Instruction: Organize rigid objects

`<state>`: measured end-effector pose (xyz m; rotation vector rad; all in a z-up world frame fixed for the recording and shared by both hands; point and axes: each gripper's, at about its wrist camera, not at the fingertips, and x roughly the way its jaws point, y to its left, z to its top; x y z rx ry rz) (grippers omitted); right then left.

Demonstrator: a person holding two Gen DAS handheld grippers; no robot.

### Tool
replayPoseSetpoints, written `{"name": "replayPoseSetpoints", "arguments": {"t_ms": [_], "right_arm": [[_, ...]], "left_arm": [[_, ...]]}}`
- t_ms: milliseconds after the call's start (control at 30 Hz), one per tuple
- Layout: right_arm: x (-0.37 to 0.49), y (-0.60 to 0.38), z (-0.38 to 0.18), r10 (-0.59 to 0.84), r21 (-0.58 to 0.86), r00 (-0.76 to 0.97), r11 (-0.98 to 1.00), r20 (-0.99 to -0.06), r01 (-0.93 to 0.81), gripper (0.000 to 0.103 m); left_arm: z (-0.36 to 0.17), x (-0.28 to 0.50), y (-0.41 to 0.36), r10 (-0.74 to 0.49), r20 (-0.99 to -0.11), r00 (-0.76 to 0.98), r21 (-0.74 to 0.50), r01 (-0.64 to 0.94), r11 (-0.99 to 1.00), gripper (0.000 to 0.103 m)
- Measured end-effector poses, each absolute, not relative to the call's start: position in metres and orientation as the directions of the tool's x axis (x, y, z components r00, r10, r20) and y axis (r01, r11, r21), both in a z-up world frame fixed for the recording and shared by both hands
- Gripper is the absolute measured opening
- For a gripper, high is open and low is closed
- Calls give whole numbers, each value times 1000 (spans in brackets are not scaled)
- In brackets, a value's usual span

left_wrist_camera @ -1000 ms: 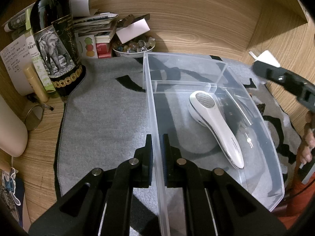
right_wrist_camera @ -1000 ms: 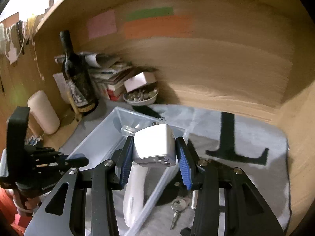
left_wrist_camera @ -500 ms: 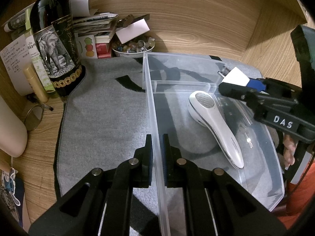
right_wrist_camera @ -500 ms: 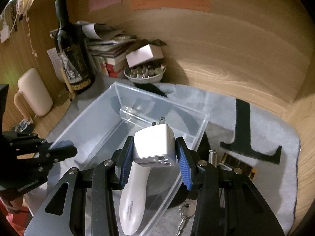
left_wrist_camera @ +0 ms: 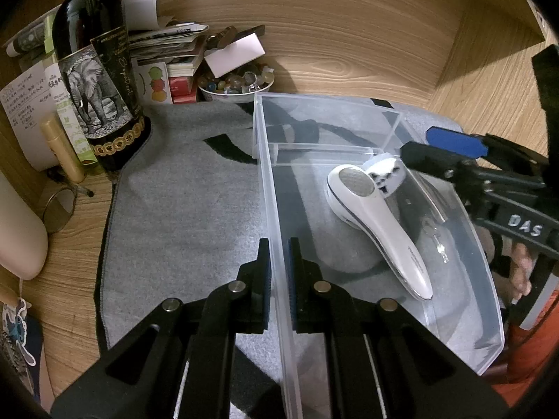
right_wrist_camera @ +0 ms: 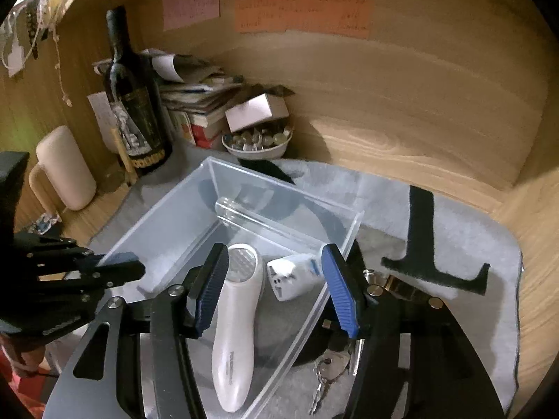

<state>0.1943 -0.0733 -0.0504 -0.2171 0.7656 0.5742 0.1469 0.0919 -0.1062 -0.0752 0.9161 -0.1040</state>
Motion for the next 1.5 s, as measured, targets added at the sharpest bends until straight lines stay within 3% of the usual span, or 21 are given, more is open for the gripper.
{"name": "replayPoseSetpoints", "arguments": {"t_ms": [133, 433, 733, 1233, 1500], "right_arm": [[184, -84, -35, 415, 12, 620, 836, -666, -548, 63], [164, -124, -14, 351, -25, 707, 886, -614, -462, 67], [160, -170, -51, 232, -21, 664, 936, -711, -351, 68], [152, -171, -111, 256, 55, 499, 922, -828, -382, 67], [157, -174, -120, 264, 75, 472, 921, -841, -381, 26]], "left_arm": [[-106, 147, 92, -122, -787, 605, -109, 58, 992, 8], [-106, 147, 92, -123, -787, 605, -110, 58, 992, 8], [-107, 147, 92, -122, -787, 605, -109, 59, 992, 8], [-108, 147, 93, -119, -791, 601, -103, 61, 993, 8], [-109, 147, 94, -120, -790, 601, -105, 61, 993, 8]]}}
